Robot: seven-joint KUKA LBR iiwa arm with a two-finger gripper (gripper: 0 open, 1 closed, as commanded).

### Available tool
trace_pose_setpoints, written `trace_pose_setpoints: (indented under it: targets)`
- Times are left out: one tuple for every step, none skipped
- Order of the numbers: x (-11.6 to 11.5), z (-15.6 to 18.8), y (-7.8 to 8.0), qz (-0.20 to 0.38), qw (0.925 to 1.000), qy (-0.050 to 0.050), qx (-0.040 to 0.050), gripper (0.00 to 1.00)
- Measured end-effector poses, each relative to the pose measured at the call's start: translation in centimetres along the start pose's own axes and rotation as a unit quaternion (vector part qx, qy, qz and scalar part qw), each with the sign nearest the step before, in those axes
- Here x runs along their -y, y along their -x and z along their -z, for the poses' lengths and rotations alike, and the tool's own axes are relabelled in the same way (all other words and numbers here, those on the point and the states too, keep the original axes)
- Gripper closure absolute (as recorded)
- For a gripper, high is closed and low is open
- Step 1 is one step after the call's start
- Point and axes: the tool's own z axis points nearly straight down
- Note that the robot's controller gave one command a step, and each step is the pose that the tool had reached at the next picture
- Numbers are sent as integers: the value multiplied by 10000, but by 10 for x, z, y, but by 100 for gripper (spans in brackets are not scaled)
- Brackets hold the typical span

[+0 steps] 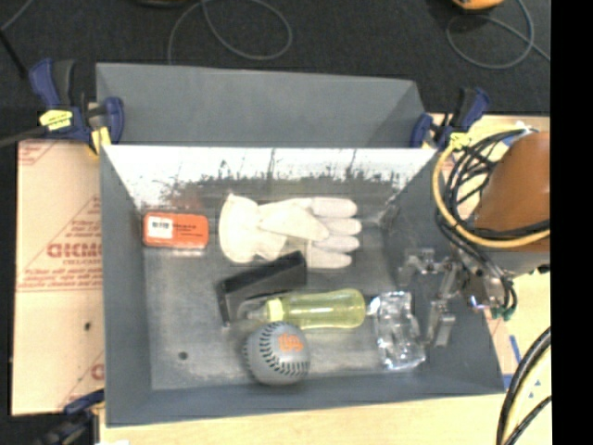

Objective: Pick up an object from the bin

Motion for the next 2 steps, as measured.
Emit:
trace_pose_setpoints:
  targets:
    - [0,4,2,18,10000,-8,41,0]
    - [-21,-37,28,-235,9997,-14,74,0]
